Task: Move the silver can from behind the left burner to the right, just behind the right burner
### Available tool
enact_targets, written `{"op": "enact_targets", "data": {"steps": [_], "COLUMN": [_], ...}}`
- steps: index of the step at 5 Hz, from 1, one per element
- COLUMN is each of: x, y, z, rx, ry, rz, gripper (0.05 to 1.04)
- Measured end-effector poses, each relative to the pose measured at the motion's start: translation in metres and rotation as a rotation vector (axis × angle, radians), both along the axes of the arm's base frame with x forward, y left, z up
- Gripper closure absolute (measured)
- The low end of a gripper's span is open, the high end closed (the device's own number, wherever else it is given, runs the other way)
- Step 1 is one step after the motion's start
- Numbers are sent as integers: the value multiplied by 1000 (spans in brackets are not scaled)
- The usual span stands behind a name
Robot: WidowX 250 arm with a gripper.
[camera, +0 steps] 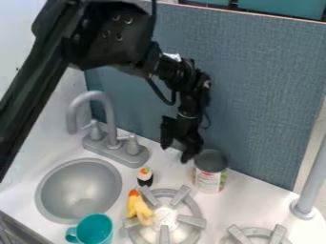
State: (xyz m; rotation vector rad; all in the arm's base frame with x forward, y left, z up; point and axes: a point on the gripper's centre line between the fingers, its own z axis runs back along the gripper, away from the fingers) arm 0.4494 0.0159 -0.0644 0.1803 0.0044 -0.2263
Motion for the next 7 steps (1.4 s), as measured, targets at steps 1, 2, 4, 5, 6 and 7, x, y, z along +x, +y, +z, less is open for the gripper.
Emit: {"op": "enact_targets", "data": {"steps": [1,2,4,5,6,7], "x": [-10,-11,-27,-45,-62,-86], "y": [-33,-78,-154,-135,-118,-118], "z": [-14,-17,-17,-1,29,49], "rx": [-20,-81,-191,-116,-55,-118], "ry": [16,-3,6,10,-1,51], "rz": [-92,-216,-339,-200,-129,-156], "gripper": [83,83,83,83,83,83]}}
